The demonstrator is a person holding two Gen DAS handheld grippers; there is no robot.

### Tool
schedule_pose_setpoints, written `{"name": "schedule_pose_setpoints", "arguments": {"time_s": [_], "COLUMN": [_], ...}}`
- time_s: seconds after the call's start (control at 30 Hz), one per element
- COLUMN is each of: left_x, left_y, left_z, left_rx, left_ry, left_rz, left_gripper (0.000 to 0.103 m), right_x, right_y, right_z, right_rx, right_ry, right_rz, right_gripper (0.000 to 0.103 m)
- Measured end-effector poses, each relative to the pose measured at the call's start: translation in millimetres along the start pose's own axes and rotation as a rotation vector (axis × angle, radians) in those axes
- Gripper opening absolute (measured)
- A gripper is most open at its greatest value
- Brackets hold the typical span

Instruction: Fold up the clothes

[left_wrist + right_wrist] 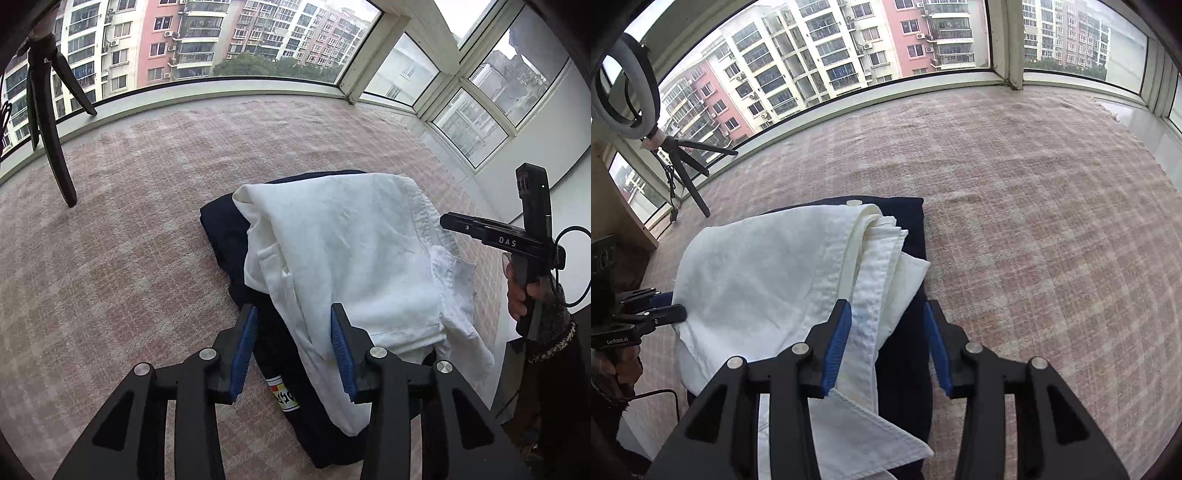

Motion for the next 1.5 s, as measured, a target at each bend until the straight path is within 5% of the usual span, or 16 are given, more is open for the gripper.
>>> {"name": "schedule_pose_setpoints", "arguments": {"time_s": [0.07,0.17,0.3,0.43,0.57,0.73,0.87,1.0,1.2,1.37,1.5], "left_x": [-16,-8,29,53,27,-4,24,40,-44,-112,-156], "left_y": [8,28,41,27,21,19,-2,-32,-70,-115,-141], "left_z": [2,16,34,22,15,50,77,62,44,5,-15], "left_rx": [0.016,0.065,0.126,0.154,0.111,0.197,0.274,0.187,0.219,0.075,-0.036], "left_ry": [0.026,0.005,-0.003,0.008,-0.006,-0.053,-0.057,-0.029,0.072,0.147,0.196], "left_rz": [0.073,0.102,0.075,0.020,0.033,0.083,0.006,-0.109,-0.032,-0.014,0.046], "left_gripper": [0.034,0.034,0.034,0.033,0.031,0.032,0.033,0.031,0.036,0.046,0.050], "right_x": [-22,-31,14,57,31,-29,-25,-20,-73,-118,-140], "right_y": [7,18,24,13,14,-4,-44,-95,-148,-164,-162], "right_z": [-4,-40,-73,-58,-30,-55,-79,-84,-64,-59,-94], "right_rx": [-0.045,-0.134,-0.222,-0.268,-0.110,-0.092,-0.153,-0.149,-0.049,0.091,0.109], "right_ry": [-0.071,-0.021,-0.004,-0.091,-0.057,0.033,0.023,0.024,0.047,0.007,-0.002], "right_rz": [0.085,0.180,0.110,0.013,0.048,0.142,0.067,-0.041,-0.080,-0.034,0.037], "right_gripper": [0.041,0.041,0.041,0.041,0.041,0.041,0.041,0.043,0.050,0.051,0.062]}}
Point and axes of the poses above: each gripper's, at about its wrist camera, not at the fingertips, and x roughly the way its jaws point, z to its right, y to its top, the point moved 5 cm from there along x, roughly the way its jaws point, and after that the axes turned 1 degree about -z, right-handed, at the moved point
